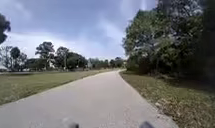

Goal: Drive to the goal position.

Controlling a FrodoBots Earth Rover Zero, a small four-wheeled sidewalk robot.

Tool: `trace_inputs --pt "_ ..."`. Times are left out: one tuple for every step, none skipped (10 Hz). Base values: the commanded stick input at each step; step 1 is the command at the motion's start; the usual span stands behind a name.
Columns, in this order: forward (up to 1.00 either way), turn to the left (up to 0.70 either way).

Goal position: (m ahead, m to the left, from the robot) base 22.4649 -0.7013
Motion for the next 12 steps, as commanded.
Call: trace_inputs --pt "0.70 0.00" --pt "0.70 0.00" --pt "0.70 0.00" --pt "0.70 0.00" --pt "0.70 0.00" --pt "0.70 0.00" --pt "0.70 0.00" --pt "0.70 0.00" --pt "0.70 0.00" --pt "0.70 0.00" --pt "0.70 0.00" --pt "0.70 0.00"
